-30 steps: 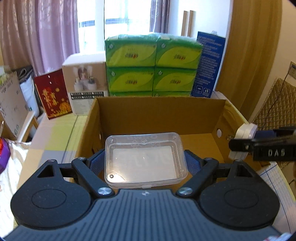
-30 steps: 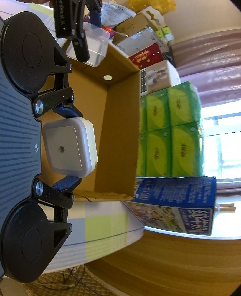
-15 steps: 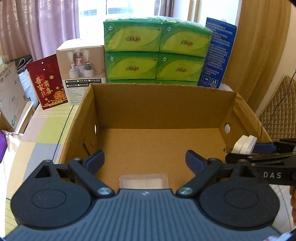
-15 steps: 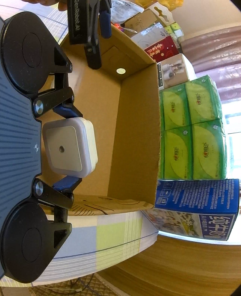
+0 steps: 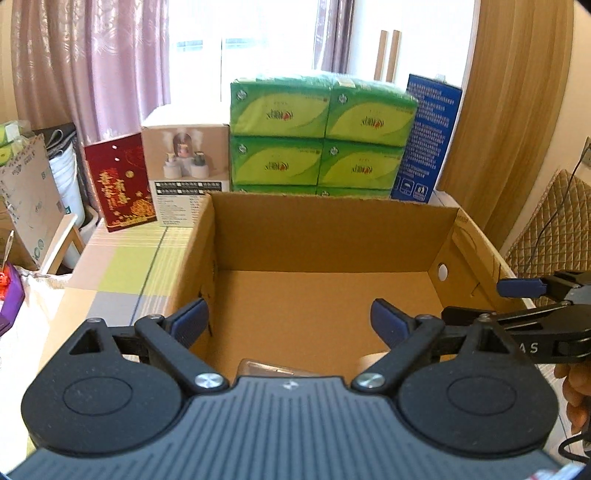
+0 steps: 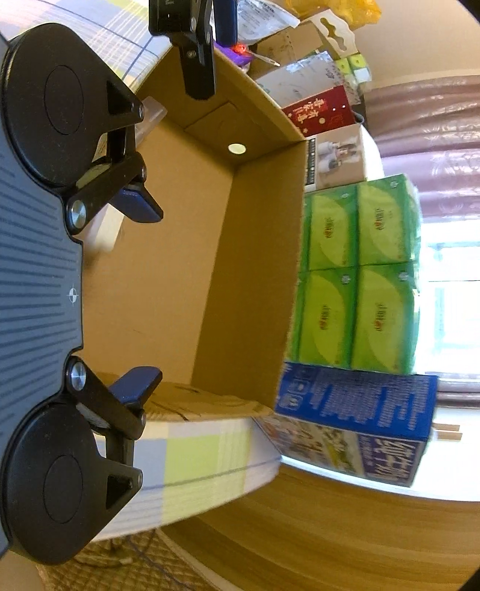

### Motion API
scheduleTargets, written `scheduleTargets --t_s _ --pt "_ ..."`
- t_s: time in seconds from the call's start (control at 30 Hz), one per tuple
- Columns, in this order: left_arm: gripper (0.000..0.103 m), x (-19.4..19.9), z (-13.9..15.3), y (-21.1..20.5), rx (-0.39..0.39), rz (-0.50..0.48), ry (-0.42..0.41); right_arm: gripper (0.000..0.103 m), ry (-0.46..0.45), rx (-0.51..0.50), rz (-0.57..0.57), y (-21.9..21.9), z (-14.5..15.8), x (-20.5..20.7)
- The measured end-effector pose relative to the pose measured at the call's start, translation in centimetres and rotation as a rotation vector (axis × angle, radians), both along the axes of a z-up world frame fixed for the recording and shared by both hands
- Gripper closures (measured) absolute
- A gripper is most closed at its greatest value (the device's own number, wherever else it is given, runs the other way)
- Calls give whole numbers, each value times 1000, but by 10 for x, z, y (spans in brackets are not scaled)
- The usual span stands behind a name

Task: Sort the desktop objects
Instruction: 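Carry both items into the cardboard box and open both grippers, then withdraw both grippers from the box back toward the table items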

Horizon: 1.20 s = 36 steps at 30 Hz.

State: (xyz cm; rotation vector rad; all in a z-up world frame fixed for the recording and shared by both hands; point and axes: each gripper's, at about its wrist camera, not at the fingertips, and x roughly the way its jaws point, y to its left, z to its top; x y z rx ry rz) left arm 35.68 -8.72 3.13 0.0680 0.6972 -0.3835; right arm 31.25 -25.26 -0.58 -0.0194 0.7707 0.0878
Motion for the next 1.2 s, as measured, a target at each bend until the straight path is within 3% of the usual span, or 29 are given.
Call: scheduleTargets --t_s 0.2,0.47,0.77,1.2 --pt "11 -26 15 19 -18 31 -16 18 -45 -34 -16 12 23 -31" --pt "8 -82 31 44 -15 48 -30 10 -34 24 -26 25 44 -96" --pt "7 -151 24 65 5 51 -16 5 28 46 -21 38 35 -167" --pt "7 -209 6 98 21 60 34 3 61 69 -26 42 23 -222"
